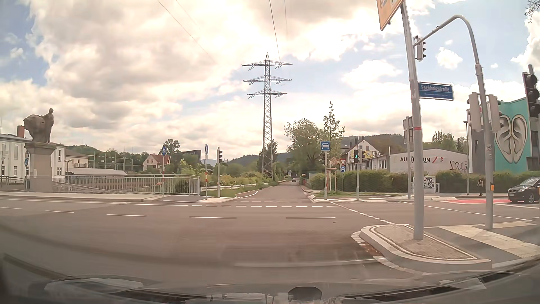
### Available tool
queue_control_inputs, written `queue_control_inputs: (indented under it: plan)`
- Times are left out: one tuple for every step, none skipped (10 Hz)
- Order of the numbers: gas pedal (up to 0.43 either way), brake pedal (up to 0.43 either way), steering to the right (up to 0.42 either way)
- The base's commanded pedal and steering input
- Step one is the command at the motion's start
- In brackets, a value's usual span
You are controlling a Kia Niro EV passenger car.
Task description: Follow the waypoints while adhering to traffic rules and regulations
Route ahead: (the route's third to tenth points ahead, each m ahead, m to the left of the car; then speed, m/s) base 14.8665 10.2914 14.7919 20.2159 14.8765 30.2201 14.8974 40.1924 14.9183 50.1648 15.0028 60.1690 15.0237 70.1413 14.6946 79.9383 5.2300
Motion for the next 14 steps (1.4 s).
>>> queue_control_inputs:
  plan:
    - [0.039,0.000,-0.024]
    - [0.039,0.000,-0.034]
    - [0.039,0.000,-0.042]
    - [0.039,0.000,-0.053]
    - [0.039,0.000,-0.064]
    - [0.039,0.000,-0.079]
    - [0.039,0.000,-0.095]
    - [0.039,0.000,-0.117]
    - [0.039,0.000,-0.142]
    - [0.039,0.000,-0.164]
    - [0.039,0.000,-0.197]
    - [0.039,0.000,-0.229]
    - [0.039,0.000,-0.255]
    - [0.039,0.000,-0.280]
